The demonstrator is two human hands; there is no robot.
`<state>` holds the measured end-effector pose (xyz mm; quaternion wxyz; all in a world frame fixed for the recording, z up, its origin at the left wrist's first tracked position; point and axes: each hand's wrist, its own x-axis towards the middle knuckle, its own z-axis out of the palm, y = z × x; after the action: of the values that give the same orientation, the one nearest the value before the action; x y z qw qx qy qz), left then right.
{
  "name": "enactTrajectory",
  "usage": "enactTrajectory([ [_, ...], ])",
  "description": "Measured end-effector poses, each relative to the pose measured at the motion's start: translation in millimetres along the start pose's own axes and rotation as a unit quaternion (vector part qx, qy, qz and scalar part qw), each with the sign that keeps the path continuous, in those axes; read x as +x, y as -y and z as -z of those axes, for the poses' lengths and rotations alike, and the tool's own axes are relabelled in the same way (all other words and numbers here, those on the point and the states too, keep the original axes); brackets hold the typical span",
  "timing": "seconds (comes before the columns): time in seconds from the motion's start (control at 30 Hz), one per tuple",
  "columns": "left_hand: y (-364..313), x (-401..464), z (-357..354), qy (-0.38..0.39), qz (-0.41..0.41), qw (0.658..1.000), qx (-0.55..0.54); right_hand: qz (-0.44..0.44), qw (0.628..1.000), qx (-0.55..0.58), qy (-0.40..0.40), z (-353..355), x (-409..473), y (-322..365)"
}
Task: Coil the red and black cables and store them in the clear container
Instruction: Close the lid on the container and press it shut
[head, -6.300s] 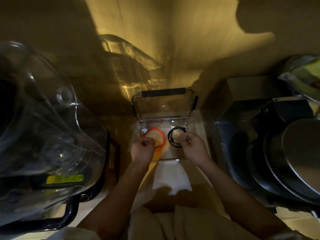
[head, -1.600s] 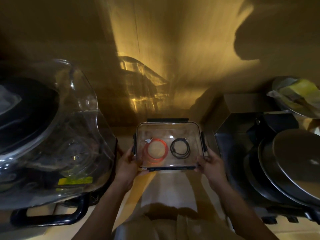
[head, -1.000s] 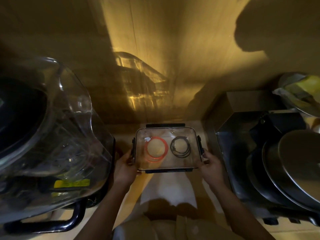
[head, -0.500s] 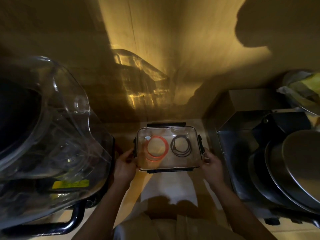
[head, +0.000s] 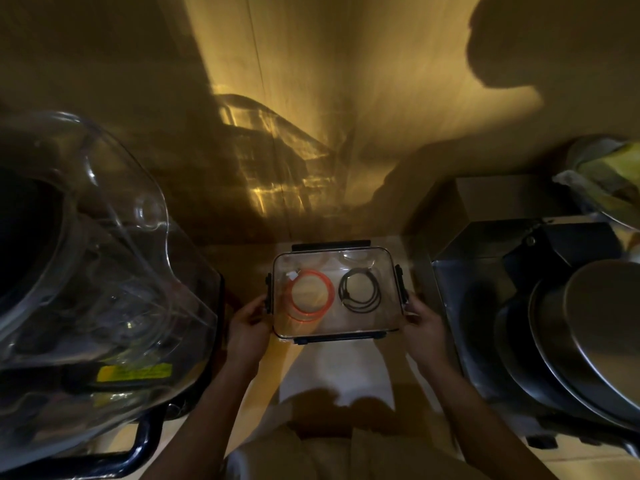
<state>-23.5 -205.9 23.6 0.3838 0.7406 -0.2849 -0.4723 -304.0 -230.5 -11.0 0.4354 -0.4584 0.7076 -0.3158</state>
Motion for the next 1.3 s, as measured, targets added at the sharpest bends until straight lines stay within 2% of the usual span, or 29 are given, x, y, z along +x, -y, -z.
enactTrajectory([
  [0.23, 5, 2, -2, -0.020, -0.010, 1.000, 0.017, -0.011, 1.000, 0.012, 0.016, 2, -4, 0],
  [0.4, 17, -1, -2, -0.034, -0.022, 0.997, 0.067, -0.015, 1.000, -0.006, 0.024, 9, -9, -7],
  [0.6, 22, 1, -1, -0.027, -0.016, 0.997, 0.073, -0.028, 0.999, -0.014, 0.031, 14, -16, -15],
  [0.73, 18, 0, -3, -0.036, -0.057, 0.988, 0.139, -0.050, 0.999, -0.012, 0.014, 9, -17, -11],
  [0.8, 17, -6, -5, -0.061, -0.136, 0.964, 0.222, -0.001, 0.995, -0.096, -0.028, 7, -20, -6],
  [0.83, 16, -10, -7, -0.069, -0.195, 0.945, 0.255, 0.053, 0.984, -0.162, -0.053, 7, -22, -3],
  [0.87, 13, -14, -10, -0.064, -0.257, 0.924, 0.275, 0.119, 0.966, -0.220, -0.066, 6, -24, 1],
  [0.93, 7, -18, -19, -0.013, -0.335, 0.893, 0.300, 0.220, 0.936, -0.271, -0.040, -1, -25, 13],
  [1.0, 3, -17, -32, 0.055, -0.340, 0.874, 0.342, 0.256, 0.919, -0.298, 0.035, -14, -22, 19],
  [1.07, 3, -12, -43, 0.093, -0.331, 0.842, 0.416, 0.248, 0.903, -0.340, 0.091, -28, -16, 22],
  [1.13, 2, -5, -49, 0.114, -0.312, 0.813, 0.479, 0.225, 0.892, -0.376, 0.111, -37, -11, 26],
  [1.2, 2, 2, -47, 0.121, -0.294, 0.808, 0.497, 0.218, 0.878, -0.409, 0.122, -38, -6, 32],
  [1.3, 3, 4, -46, 0.113, -0.300, 0.801, 0.505, 0.224, 0.884, -0.391, 0.121, -32, -3, 31],
])
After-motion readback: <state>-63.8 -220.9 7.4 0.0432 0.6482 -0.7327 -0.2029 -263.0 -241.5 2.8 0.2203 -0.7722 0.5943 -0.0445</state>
